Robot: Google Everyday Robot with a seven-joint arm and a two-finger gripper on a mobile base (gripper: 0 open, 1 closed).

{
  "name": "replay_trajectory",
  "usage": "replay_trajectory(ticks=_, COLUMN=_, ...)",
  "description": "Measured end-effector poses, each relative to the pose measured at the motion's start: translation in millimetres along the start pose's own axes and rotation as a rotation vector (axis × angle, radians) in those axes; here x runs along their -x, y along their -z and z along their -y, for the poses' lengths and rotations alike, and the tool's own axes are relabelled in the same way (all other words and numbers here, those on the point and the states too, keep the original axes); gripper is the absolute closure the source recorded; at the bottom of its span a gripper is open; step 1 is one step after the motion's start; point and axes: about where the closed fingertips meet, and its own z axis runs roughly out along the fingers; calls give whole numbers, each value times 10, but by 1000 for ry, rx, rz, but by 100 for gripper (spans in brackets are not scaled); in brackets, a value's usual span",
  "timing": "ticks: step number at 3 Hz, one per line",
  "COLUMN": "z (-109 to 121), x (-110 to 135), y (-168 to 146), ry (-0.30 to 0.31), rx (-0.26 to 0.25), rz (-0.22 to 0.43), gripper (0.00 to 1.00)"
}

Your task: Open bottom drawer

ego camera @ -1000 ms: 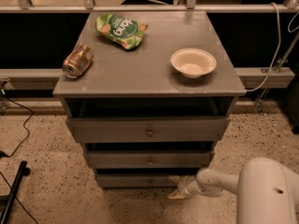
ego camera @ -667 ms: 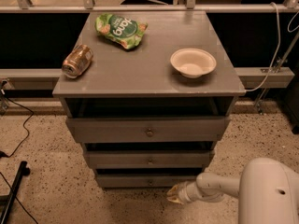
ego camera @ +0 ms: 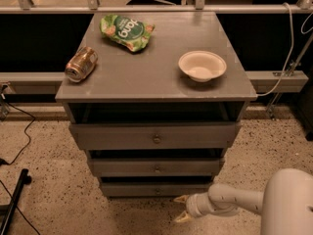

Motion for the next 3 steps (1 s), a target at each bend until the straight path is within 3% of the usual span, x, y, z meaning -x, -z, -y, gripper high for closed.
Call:
replay_trajectory(ticks=1, z=-12, x=9, y=-14, ry=0, rx=3, rz=2, gripper=16)
replay_trajectory(ticks=2, z=76, x=-46, y=-111, ry=12, rx=-39, rz=-2, gripper=0)
replay_trajectory(ticks=3, z=227, x=-192, y=-223, ry=45, rx=-150, rz=-2, gripper=0)
